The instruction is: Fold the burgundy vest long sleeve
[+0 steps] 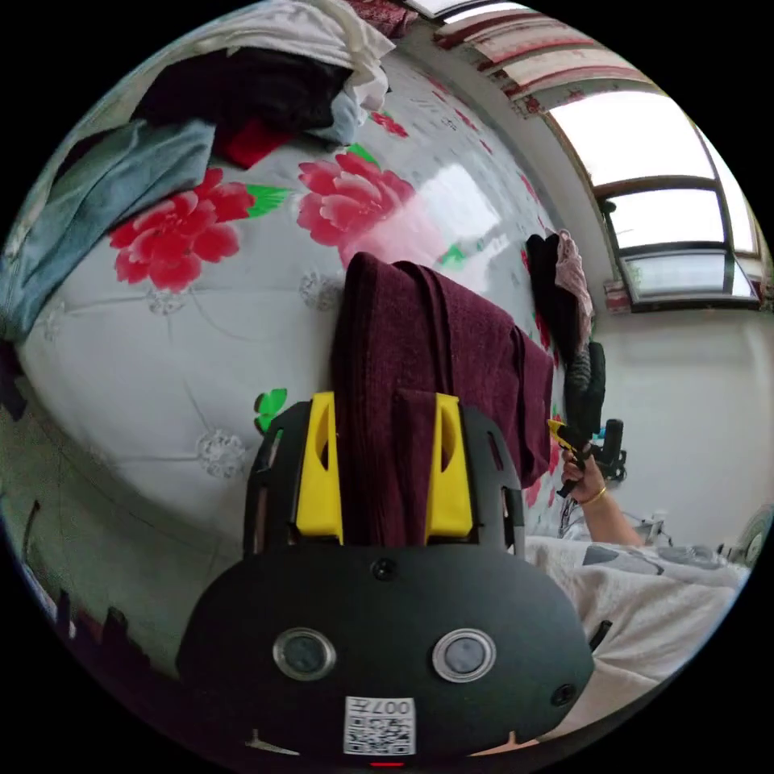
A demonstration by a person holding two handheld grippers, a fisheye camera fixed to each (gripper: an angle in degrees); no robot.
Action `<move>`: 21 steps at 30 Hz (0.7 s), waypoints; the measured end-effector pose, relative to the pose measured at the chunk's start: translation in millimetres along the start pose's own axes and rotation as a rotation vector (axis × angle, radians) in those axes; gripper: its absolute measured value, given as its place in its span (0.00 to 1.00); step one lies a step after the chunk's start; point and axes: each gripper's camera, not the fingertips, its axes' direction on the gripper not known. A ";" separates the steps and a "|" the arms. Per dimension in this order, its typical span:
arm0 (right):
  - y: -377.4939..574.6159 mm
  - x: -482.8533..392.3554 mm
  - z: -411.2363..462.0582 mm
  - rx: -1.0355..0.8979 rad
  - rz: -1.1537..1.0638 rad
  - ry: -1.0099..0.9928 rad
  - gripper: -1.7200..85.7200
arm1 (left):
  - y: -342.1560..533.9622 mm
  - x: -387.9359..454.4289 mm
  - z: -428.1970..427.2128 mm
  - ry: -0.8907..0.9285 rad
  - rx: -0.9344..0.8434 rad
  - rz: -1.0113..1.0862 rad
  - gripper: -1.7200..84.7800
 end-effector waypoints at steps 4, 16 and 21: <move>-12.4 -11.0 13.7 -0.076 -0.027 0.000 0.11 | -11.4 19.6 4.3 -0.170 -0.096 0.091 0.17; -20.7 -32.0 -42.7 -0.038 -0.105 -0.169 0.05 | -28.3 50.2 -39.0 0.201 -0.093 0.184 0.10; -32.2 -81.9 -103.5 0.046 -0.257 -0.089 0.05 | -52.9 120.9 -74.4 0.274 -0.041 0.392 0.10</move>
